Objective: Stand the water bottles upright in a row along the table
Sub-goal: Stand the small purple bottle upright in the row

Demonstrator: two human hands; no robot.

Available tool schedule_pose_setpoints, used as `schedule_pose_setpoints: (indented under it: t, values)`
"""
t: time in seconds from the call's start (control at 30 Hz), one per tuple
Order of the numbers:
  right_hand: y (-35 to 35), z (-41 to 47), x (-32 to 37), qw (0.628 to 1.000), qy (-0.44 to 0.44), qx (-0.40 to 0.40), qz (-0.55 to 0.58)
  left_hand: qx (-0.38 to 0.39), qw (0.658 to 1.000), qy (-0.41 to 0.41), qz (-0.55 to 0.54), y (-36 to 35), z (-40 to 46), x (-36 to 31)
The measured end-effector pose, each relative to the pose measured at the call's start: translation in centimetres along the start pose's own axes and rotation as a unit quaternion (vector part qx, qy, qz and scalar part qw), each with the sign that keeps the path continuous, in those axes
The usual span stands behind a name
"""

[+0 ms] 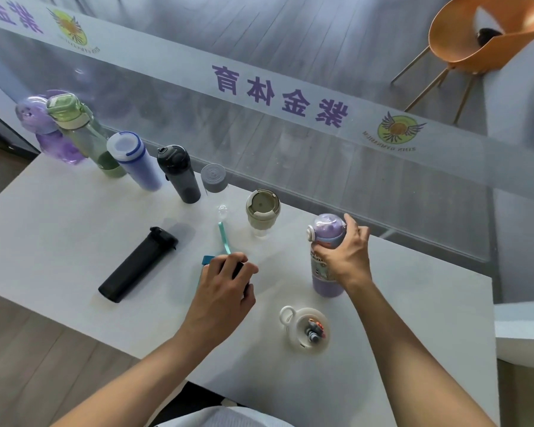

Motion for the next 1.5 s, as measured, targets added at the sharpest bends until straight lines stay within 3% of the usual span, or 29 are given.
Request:
schedule_pose_setpoints:
  t: [0.2,0.67,1.0,1.13,1.33,1.5]
  values:
    - [-0.4,0.1,1.9,0.997,0.037,-0.024,0.061,0.0,1.0,0.0,-0.001,0.0,-0.1,0.2]
    - [-1.7,1.1,2.9,0.99,0.016,-0.056,0.126,0.012,1.0,-0.001,0.003,-0.1,0.0,0.3]
    - [-2.0,1.0,3.0,0.994,0.013,-0.057,0.094,0.036,0.999,-0.005,-0.004,0.3,0.0,0.1]
    - [-1.5,0.0,2.8,0.997,0.01,-0.062,0.038,0.102,0.993,0.011,-0.054,1.2,-0.5,0.5]
    - [-0.9,-4.9,2.8,0.99,0.06,-0.125,0.011,0.125,0.986,0.036,-0.109,2.6,-1.5,2.9]
    - [-2.7,-10.2,4.6,0.994,0.089,-0.068,0.014,0.129,0.983,0.041,-0.122,2.6,-0.9,3.8]
Point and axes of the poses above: each hand's wrist, its own z-axis towards the middle knuckle, its own y-axis out of the back of the hand, x = y × z, the point moved 5 cm from there along z, towards the middle knuckle, and after that the axes turned 4 degrees about y, right-handed, at the moved point
